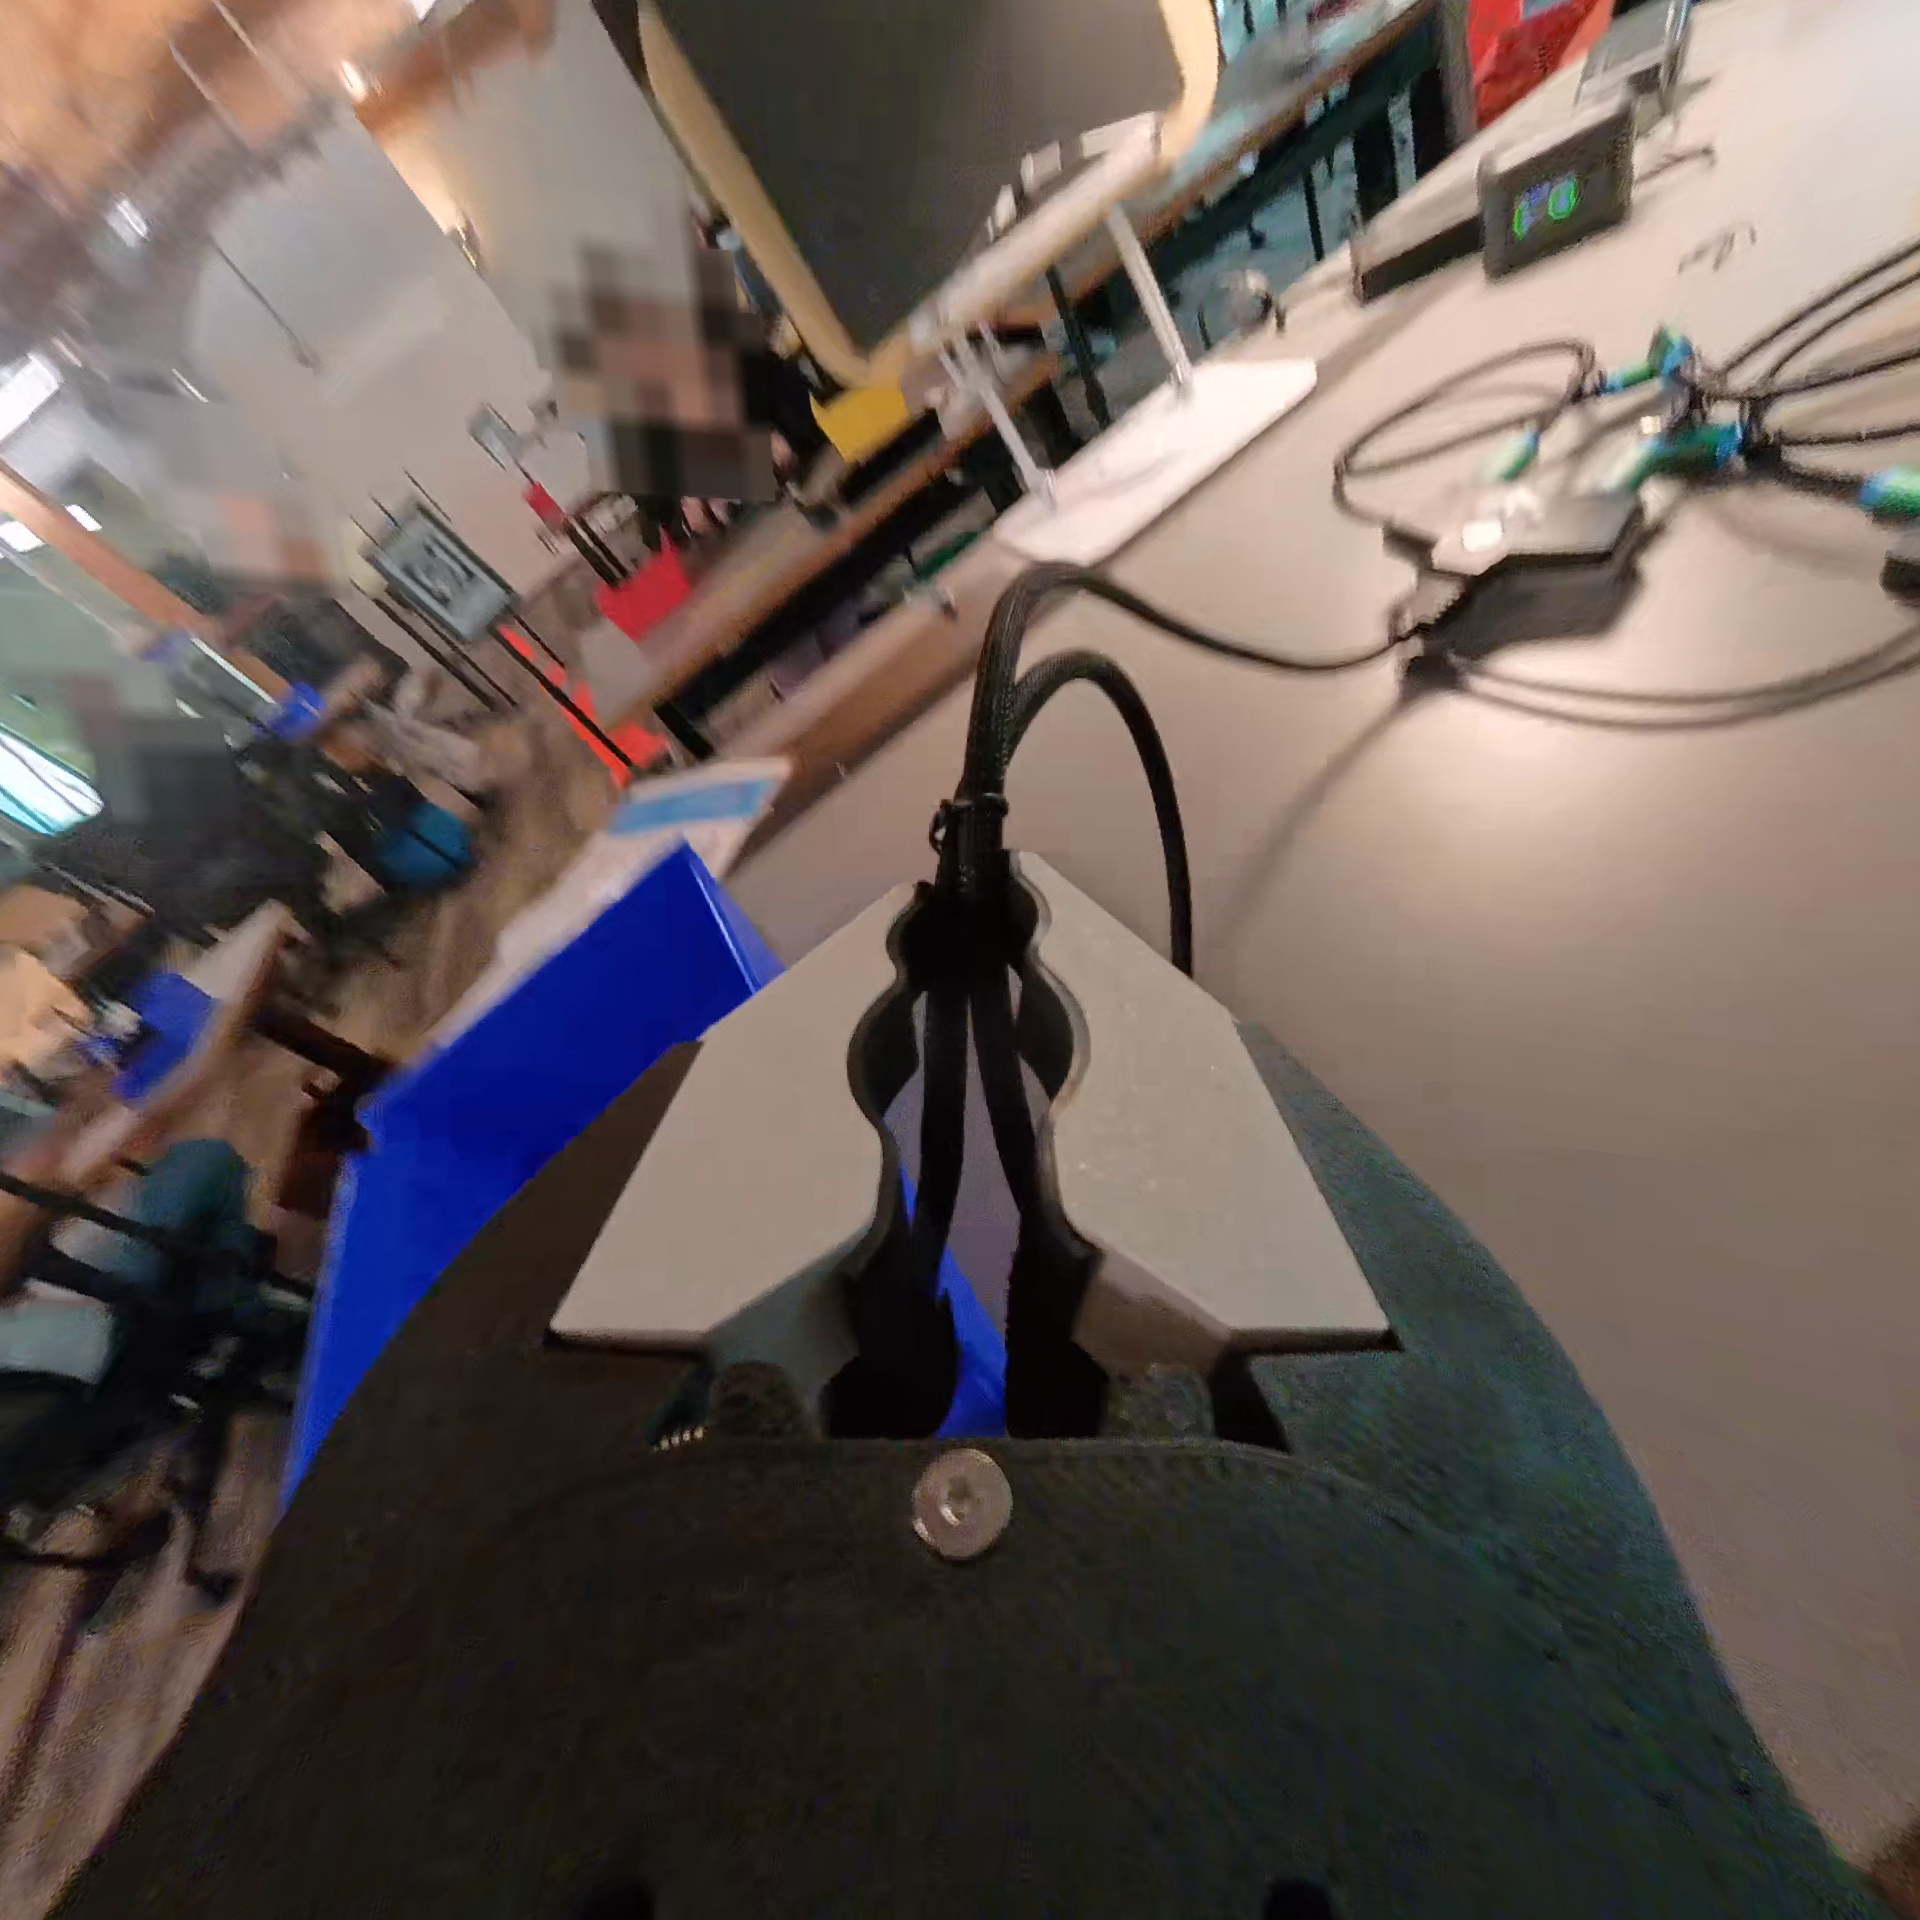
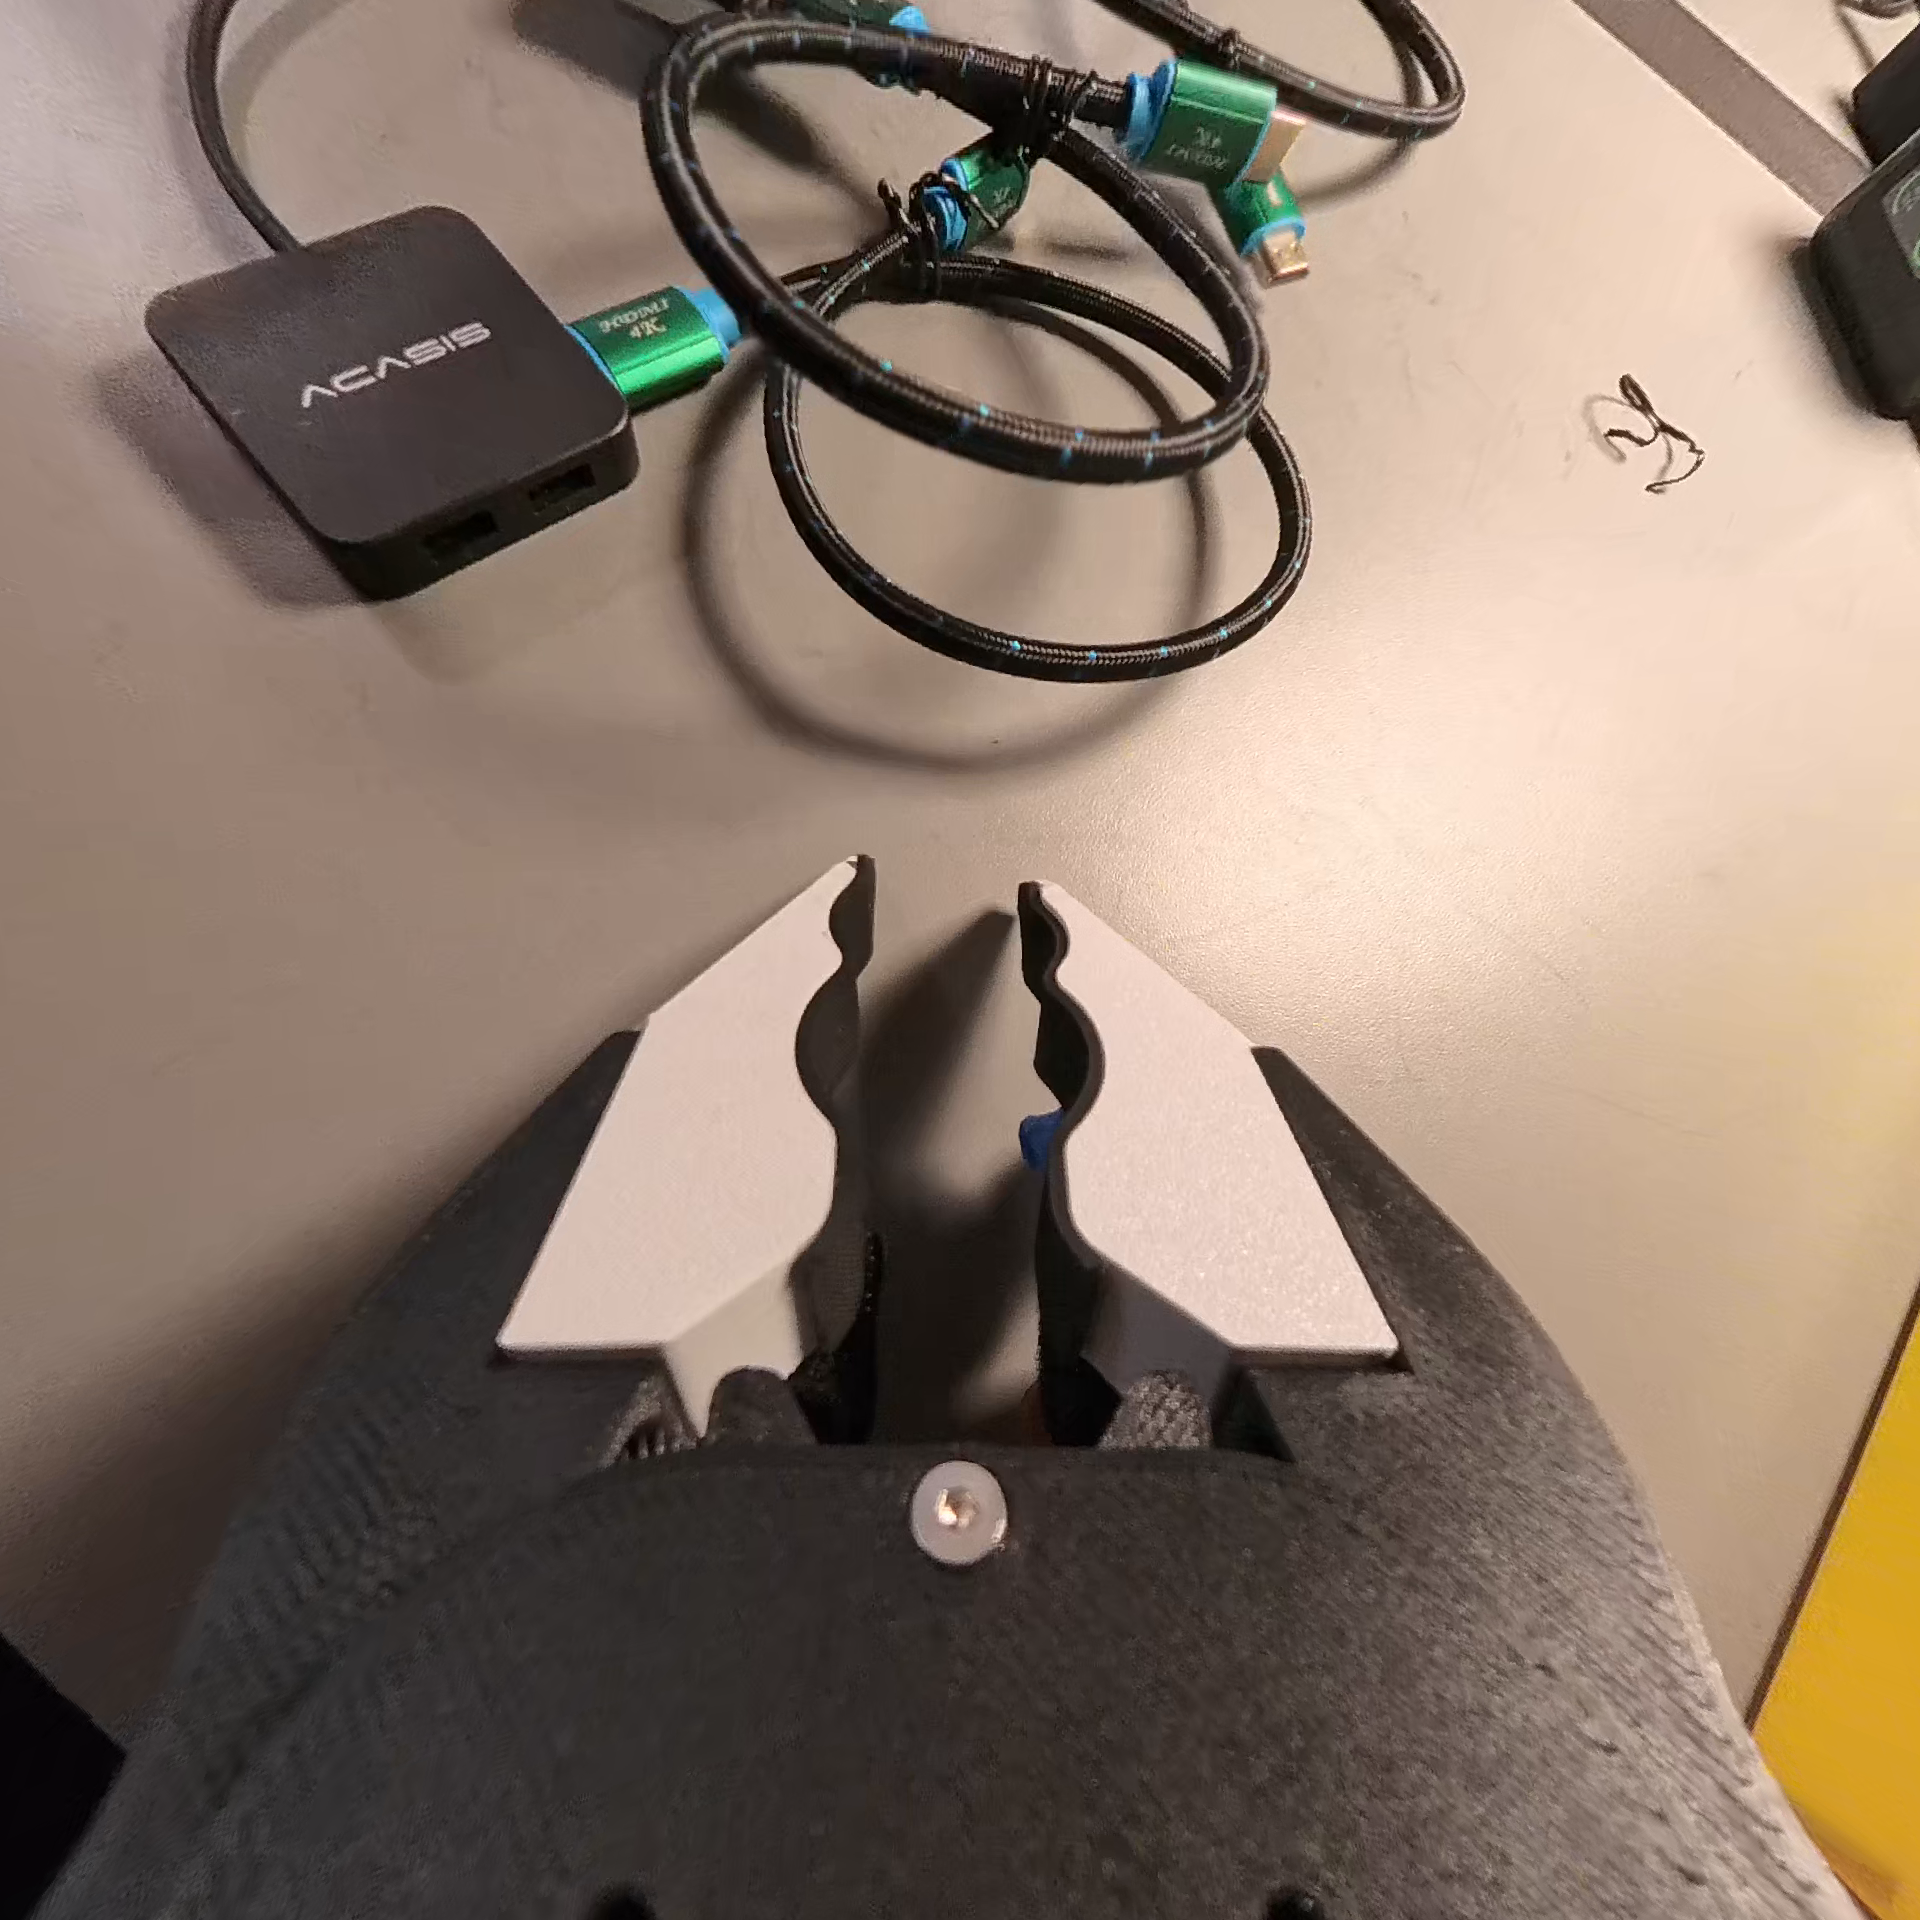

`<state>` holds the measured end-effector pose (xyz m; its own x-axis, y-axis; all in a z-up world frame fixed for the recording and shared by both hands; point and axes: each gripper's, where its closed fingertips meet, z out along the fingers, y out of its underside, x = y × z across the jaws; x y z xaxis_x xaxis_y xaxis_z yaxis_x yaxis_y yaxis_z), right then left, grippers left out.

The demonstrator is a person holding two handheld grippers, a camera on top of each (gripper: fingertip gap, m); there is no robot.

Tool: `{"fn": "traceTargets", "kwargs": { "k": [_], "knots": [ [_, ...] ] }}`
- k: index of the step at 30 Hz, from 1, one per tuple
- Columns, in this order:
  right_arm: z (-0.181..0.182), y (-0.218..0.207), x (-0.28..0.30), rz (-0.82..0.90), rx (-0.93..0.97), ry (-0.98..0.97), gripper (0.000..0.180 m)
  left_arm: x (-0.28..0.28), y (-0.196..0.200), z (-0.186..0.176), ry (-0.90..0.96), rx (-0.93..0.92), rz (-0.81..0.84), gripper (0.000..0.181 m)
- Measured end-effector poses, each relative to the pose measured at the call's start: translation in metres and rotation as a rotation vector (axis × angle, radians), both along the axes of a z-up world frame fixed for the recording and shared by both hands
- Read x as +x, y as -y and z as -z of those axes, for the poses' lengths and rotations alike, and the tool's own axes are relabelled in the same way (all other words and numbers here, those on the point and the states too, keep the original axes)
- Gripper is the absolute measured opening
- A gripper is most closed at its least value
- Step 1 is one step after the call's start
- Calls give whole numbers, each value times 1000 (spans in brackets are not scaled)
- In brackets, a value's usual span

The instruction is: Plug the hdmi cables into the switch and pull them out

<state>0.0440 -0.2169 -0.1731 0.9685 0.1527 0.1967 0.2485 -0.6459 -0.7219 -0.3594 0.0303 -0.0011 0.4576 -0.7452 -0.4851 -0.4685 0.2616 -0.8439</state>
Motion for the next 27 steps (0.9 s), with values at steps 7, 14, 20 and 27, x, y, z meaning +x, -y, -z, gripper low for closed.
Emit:
{"fn": "traceTargets", "kwargs": {
  "k": [7,14,20,27],
  "knots": [
    [0,2,0,-3,3,-5,31,85,29,-82,32,89,102,11],
    [-1,-3,-7,-52,-5,-38,34,128,34,-27,188,-371,190,6],
    [-40,-38,-7,-90,79,34,34,112,-10,38,419,-758,163,7],
    [-71,-107,-18,-216,46,192,35,70,-54,64,503,-902,67,8]
  ]
}}
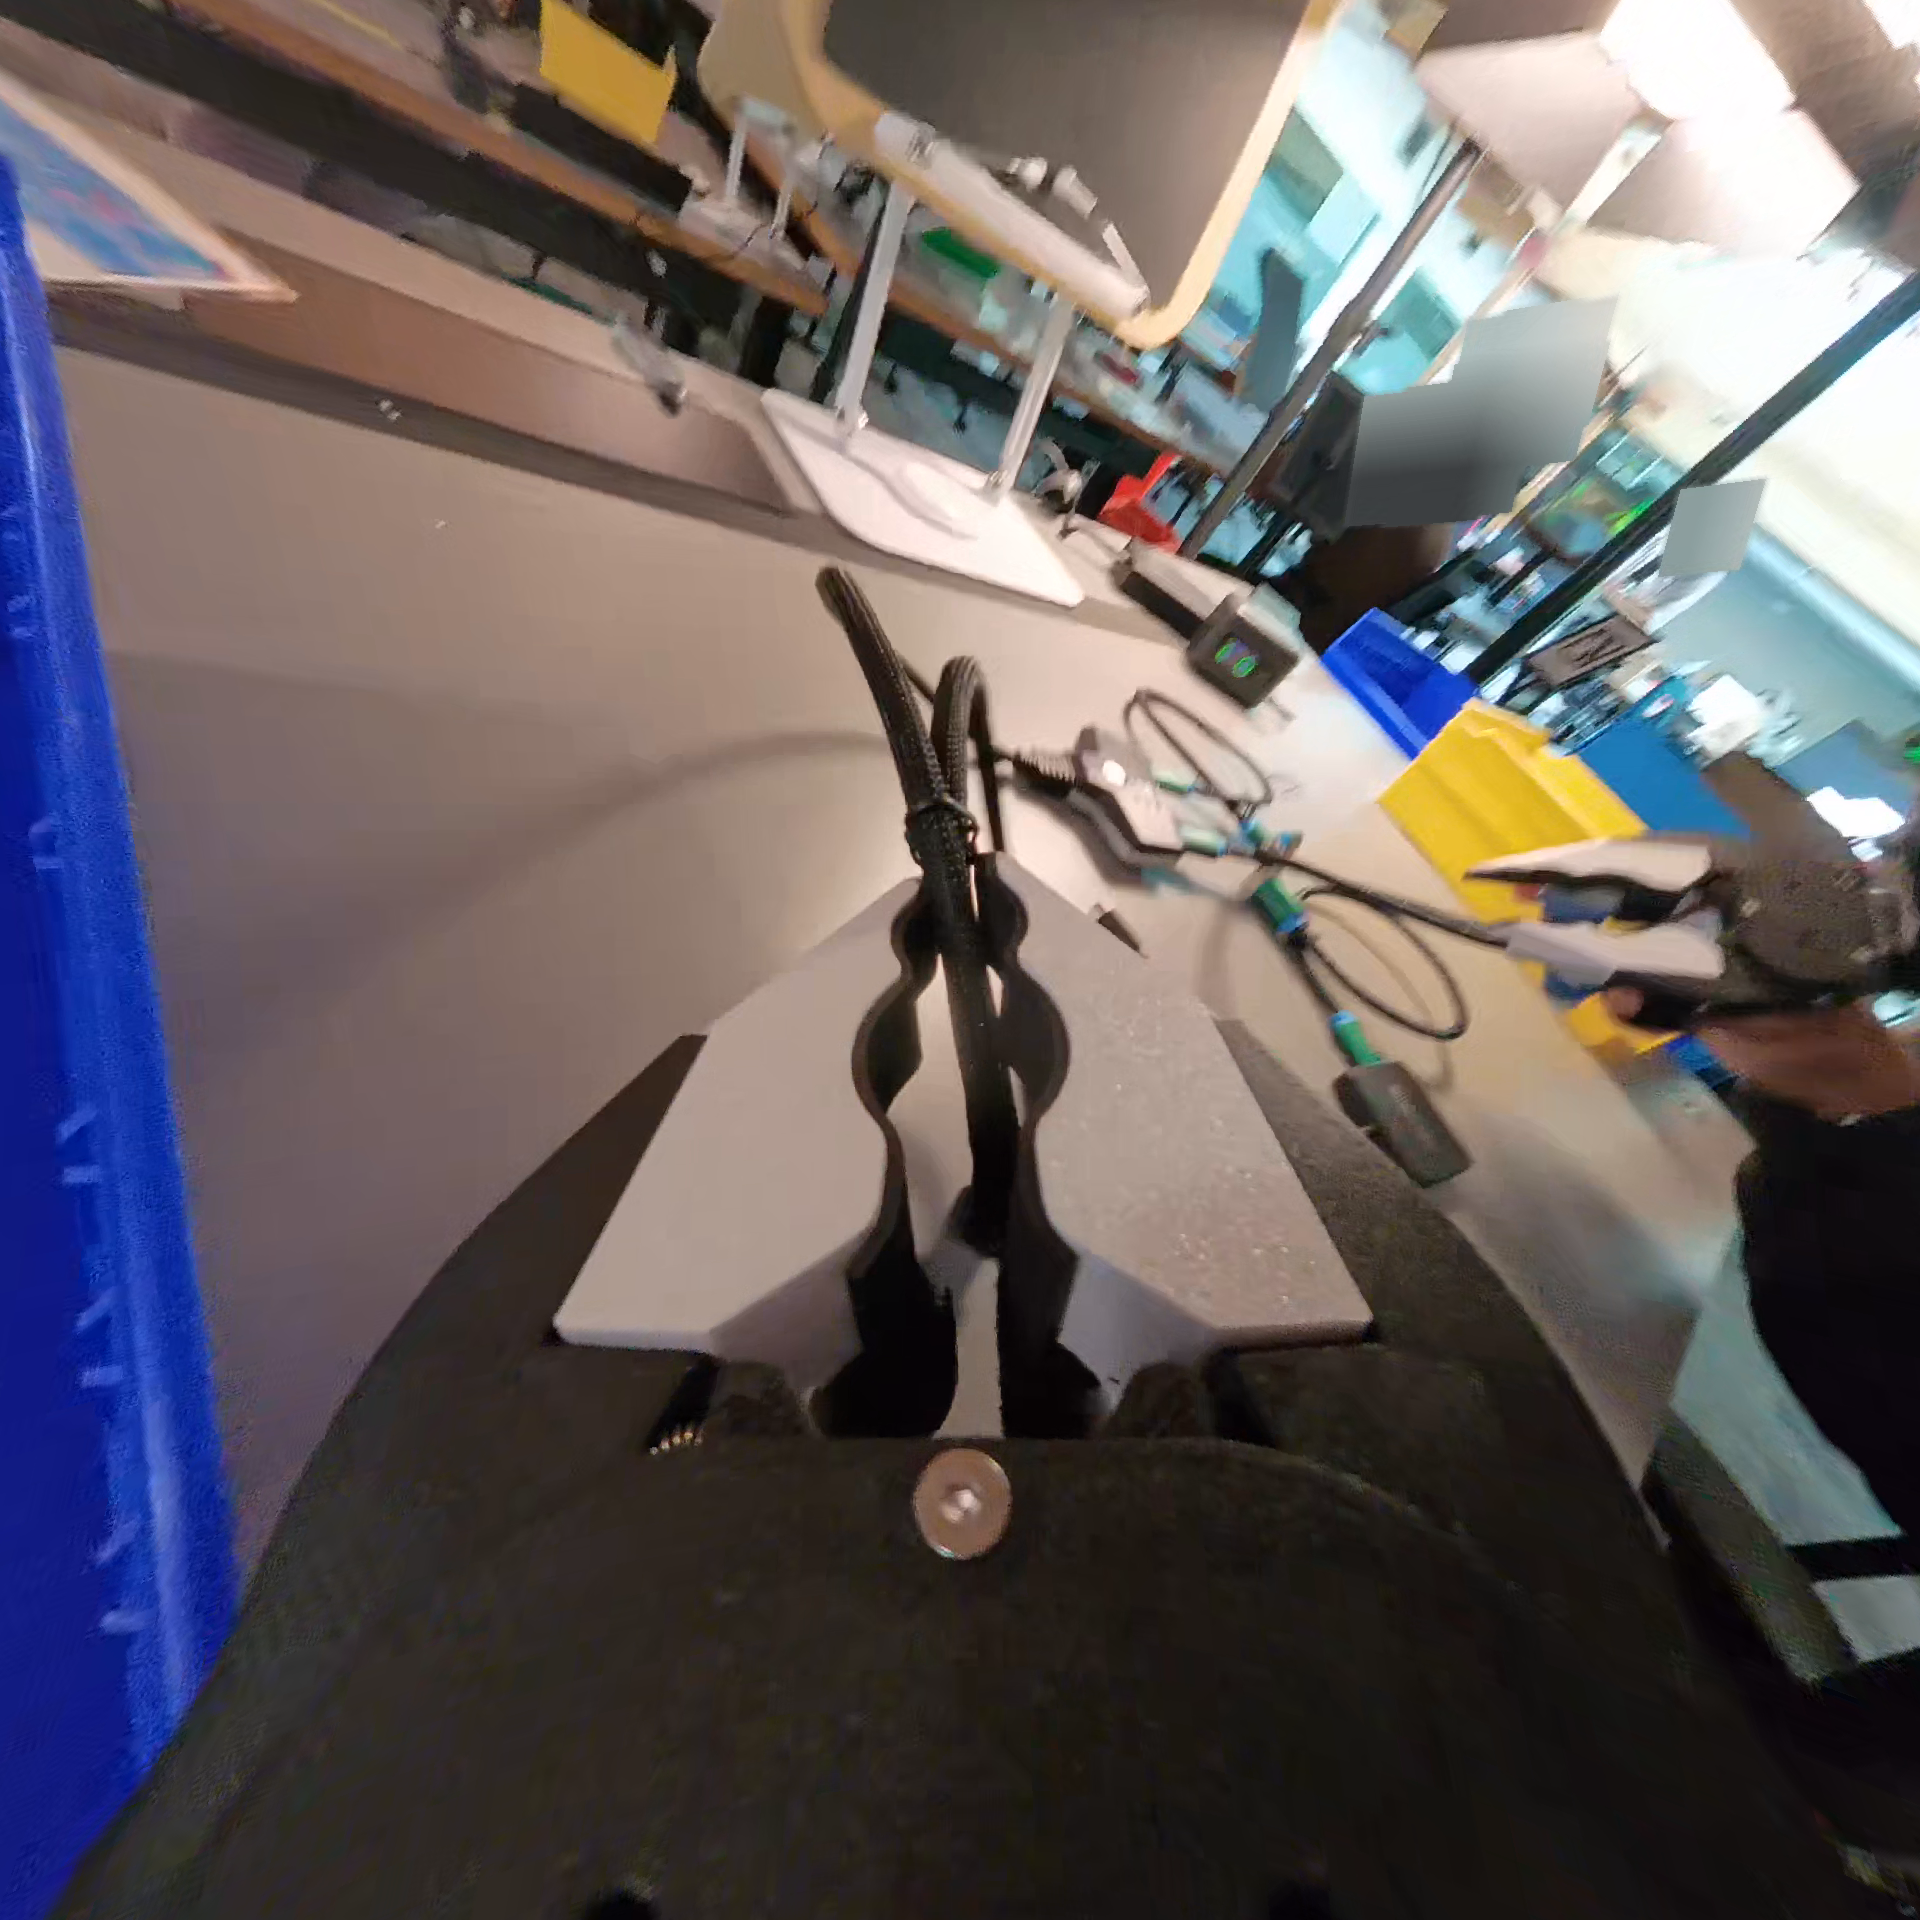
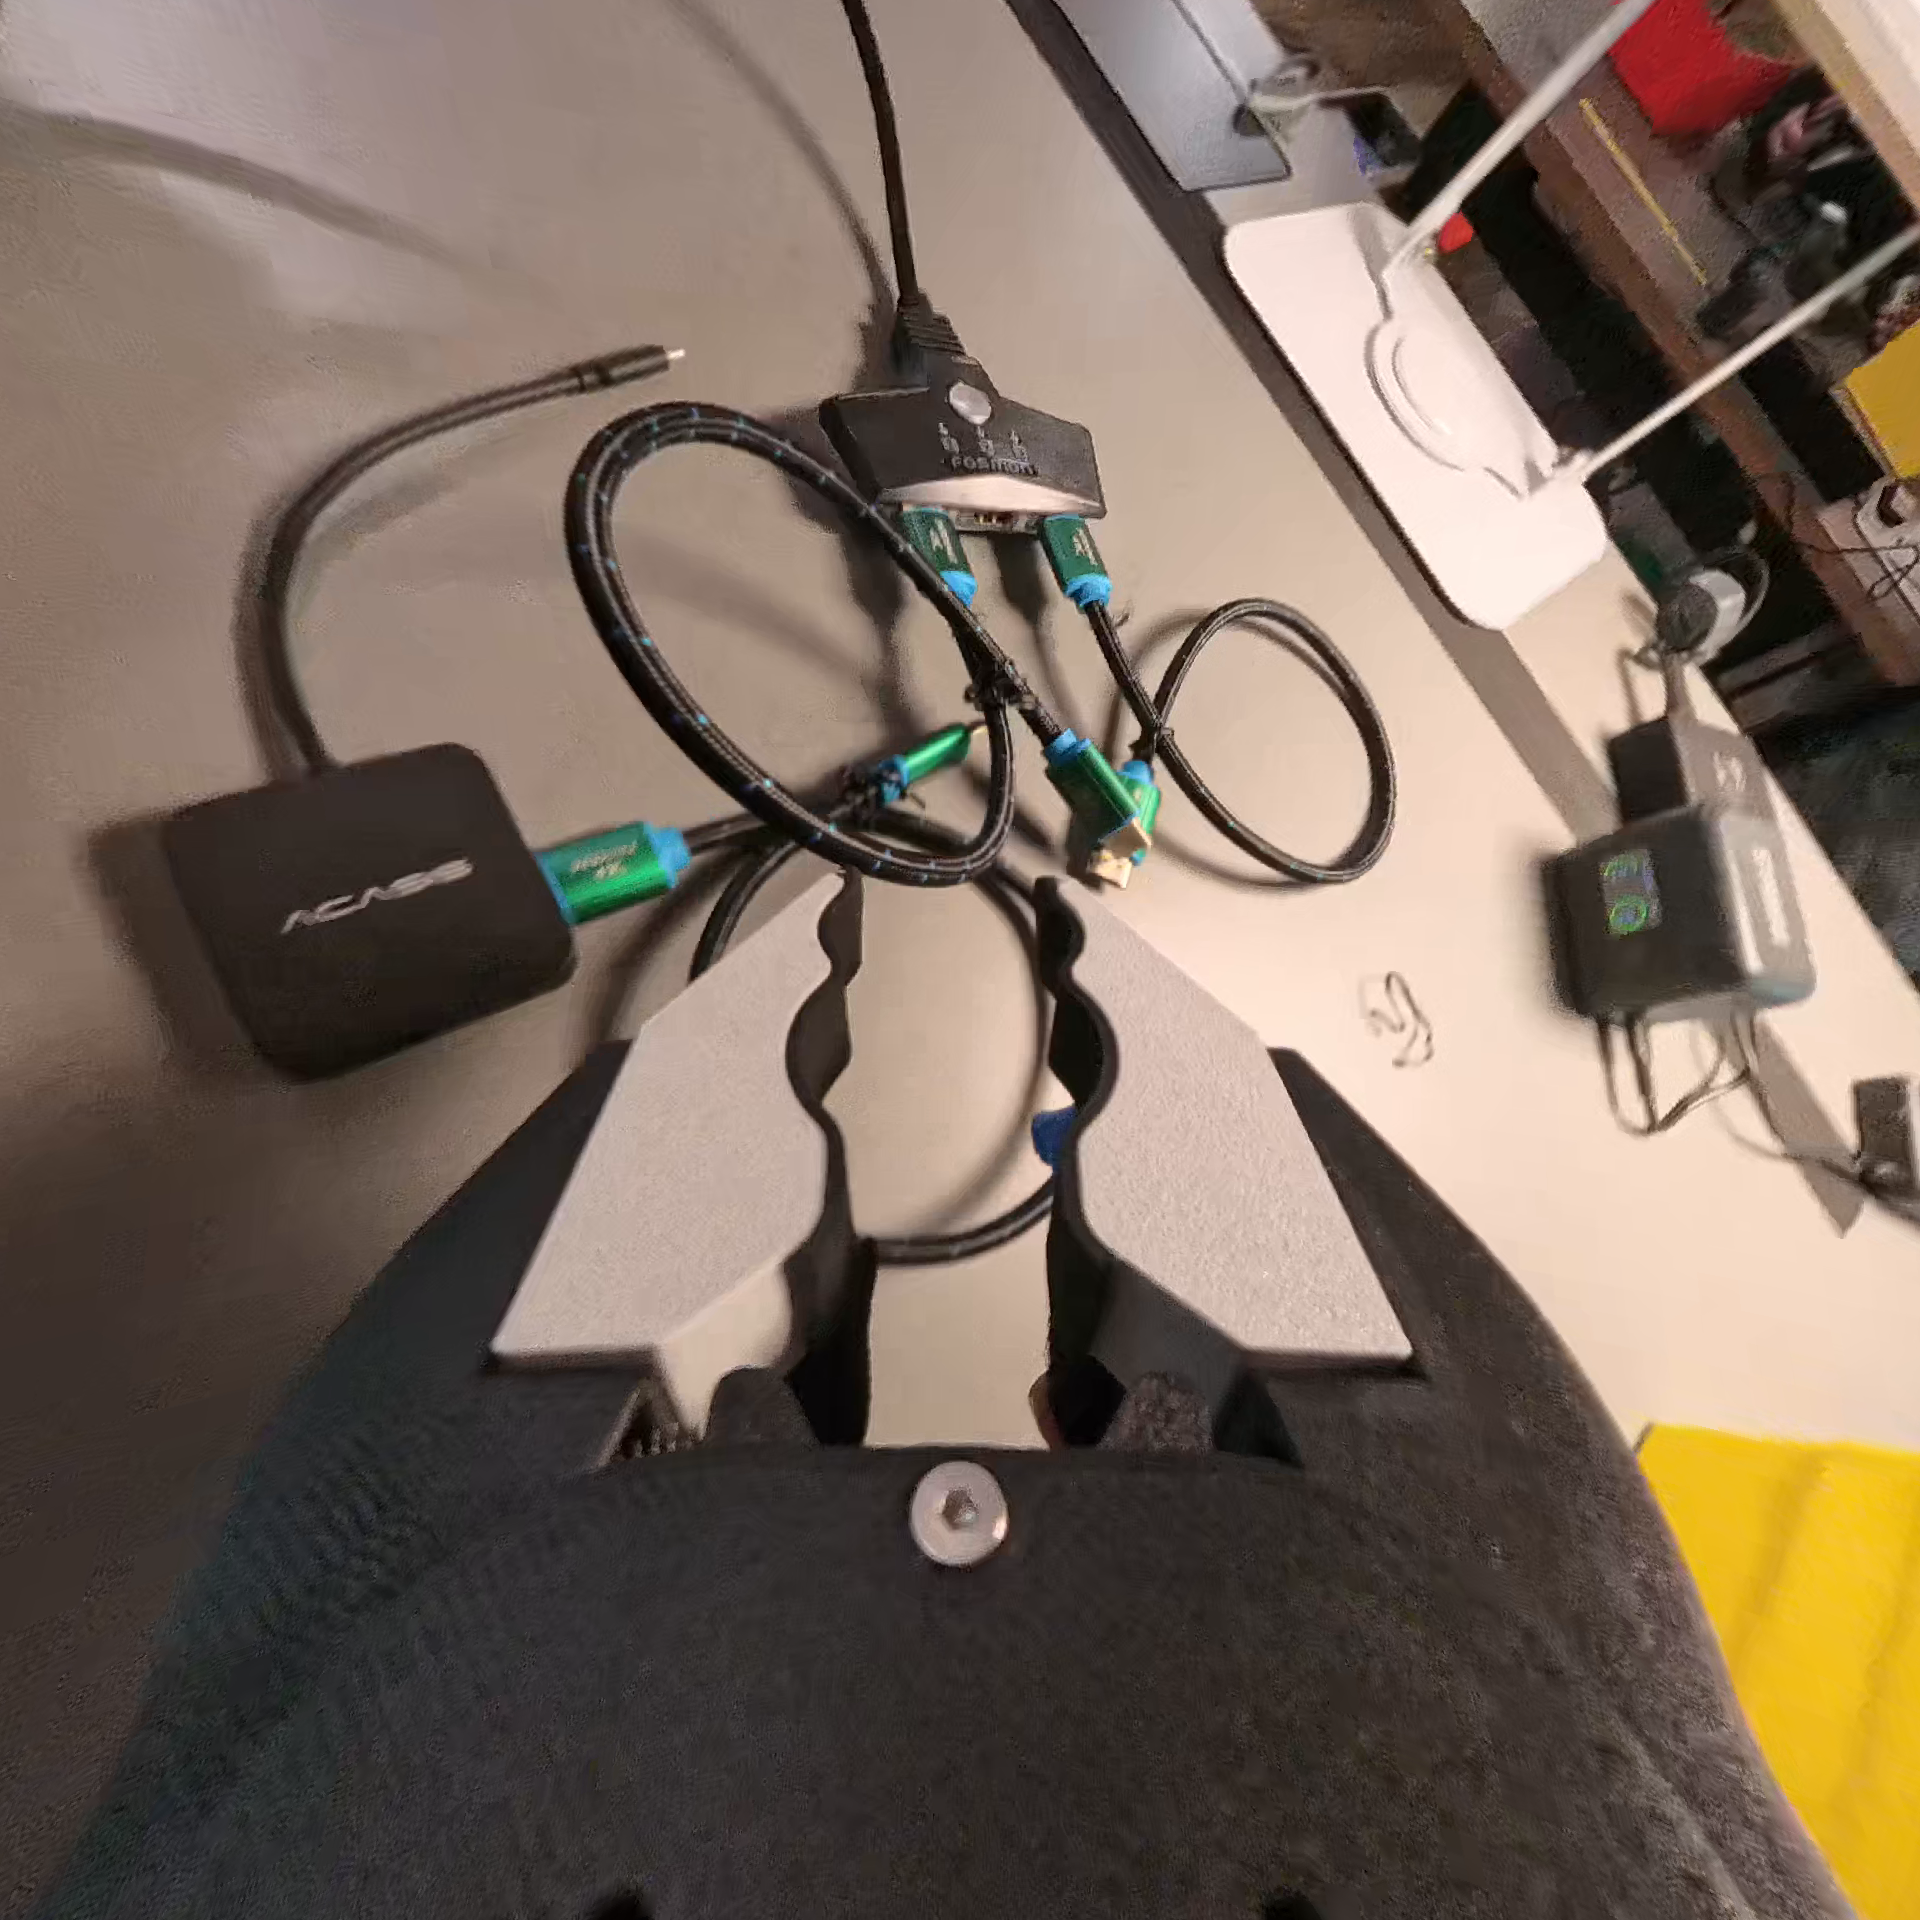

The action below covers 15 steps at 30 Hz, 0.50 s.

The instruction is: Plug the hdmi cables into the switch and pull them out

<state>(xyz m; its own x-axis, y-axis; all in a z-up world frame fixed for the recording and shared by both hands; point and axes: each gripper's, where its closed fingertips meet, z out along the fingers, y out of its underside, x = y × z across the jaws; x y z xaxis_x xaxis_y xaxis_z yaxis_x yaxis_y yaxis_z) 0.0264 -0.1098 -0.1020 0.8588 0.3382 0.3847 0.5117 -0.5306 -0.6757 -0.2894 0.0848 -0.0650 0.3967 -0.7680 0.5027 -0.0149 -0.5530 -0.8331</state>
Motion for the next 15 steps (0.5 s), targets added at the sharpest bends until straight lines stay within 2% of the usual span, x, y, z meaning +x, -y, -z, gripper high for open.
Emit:
{"fn": "traceTargets", "kwargs": {
  "k": [4,7,11,13,15],
  "knots": [
    [2,-17,1,-68,-142,201,34,-8,-5,31,-223,28,-20,10],
    [-7,-27,2,-112,-139,227,34,-7,8,52,-358,51,44,15],
    [-20,-68,-6,-129,-42,81,35,-17,12,69,-576,138,38,28],
    [-14,-93,-16,-149,-31,-10,35,-22,8,62,-640,197,-16,41],
    [0,-116,-24,-167,-61,-68,38,-24,3,47,-672,265,-72,46]
  ]
}}
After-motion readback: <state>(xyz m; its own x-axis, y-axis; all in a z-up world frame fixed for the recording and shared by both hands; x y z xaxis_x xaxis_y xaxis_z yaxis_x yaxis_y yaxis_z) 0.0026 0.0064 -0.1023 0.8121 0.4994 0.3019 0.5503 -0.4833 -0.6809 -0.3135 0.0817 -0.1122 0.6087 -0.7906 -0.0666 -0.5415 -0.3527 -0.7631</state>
